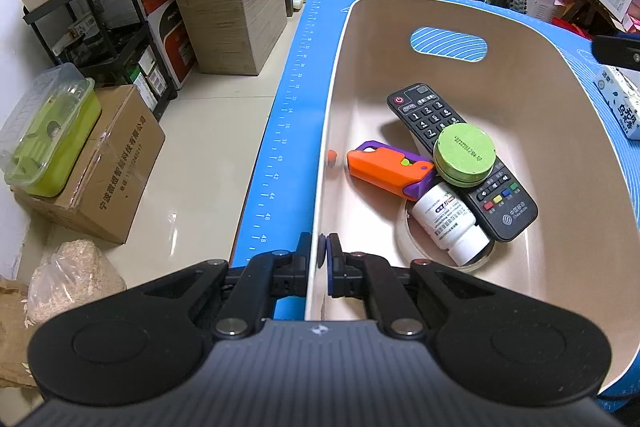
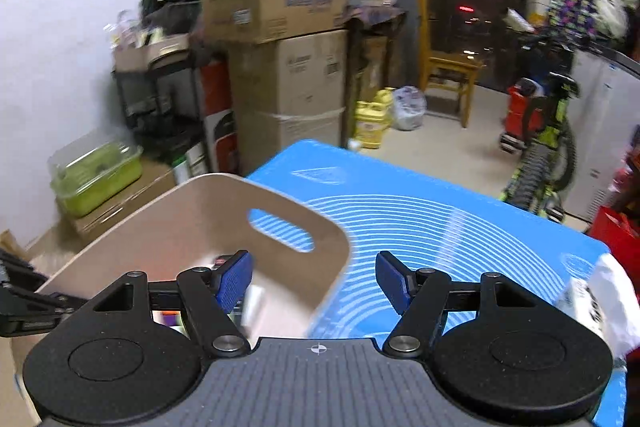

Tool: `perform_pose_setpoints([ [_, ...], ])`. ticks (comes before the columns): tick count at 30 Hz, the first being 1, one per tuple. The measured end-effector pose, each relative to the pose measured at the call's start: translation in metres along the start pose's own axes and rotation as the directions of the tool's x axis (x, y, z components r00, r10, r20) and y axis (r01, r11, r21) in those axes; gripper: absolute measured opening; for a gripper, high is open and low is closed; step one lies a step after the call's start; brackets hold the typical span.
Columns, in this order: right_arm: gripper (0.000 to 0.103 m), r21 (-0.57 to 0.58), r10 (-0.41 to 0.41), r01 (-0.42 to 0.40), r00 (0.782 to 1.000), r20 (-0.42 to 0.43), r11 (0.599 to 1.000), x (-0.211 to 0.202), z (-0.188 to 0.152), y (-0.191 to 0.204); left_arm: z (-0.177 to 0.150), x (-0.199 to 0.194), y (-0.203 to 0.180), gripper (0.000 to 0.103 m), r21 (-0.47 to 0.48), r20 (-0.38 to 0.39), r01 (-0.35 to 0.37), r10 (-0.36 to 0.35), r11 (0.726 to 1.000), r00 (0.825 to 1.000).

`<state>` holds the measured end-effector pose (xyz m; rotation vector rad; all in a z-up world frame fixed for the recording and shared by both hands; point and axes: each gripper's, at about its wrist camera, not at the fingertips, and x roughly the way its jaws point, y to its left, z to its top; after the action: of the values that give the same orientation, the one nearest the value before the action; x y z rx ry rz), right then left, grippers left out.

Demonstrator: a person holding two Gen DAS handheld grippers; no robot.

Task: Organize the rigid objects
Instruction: 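Move the right tool out of the basket to the silver keys on the mat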

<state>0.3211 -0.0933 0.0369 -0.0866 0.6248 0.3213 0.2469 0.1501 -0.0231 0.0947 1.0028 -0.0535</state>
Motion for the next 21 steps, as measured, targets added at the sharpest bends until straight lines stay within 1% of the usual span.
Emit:
perform_pose_setpoints([
  [5, 0.074, 0.053, -0.039, 0.039, 0.999, -0.012, 0.998, 0.012, -0.016, -0.032, 0.001, 0.000, -0.001, 0.008, 0.000, -0.001, -0.001, 0.001, 1.000, 1.000],
  [8, 0.074, 0.097, -0.046, 0.050, 0.998, -0.039, 0.994, 0.025, -0.029, -0.047, 0.001, -0.001, -0.001, 0.008, 0.001, -0.001, -0.003, 0.003, 1.000, 1.000],
  [12, 0.074, 0.122, -0.068, 0.079, 0.994, -0.087, 0.989, 0.044, -0.051, -0.066, 0.000, -0.001, 0.000, 0.009, 0.001, -0.001, -0.006, 0.006, 1.000, 1.000],
  [16, 0.072, 0.131, -0.050, 0.068, 0.989, -0.139, 0.989, 0.066, -0.075, -0.071, 0.000, -0.001, 0.000, 0.009, 0.002, -0.001, -0.006, 0.006, 1.000, 1.000],
  [21, 0.072, 0.083, -0.011, 0.026, 0.985, -0.175, 0.996, 0.087, -0.094, -0.058, 0.000, -0.001, 0.000, 0.009, 0.001, -0.001, -0.006, 0.006, 1.000, 1.000],
])
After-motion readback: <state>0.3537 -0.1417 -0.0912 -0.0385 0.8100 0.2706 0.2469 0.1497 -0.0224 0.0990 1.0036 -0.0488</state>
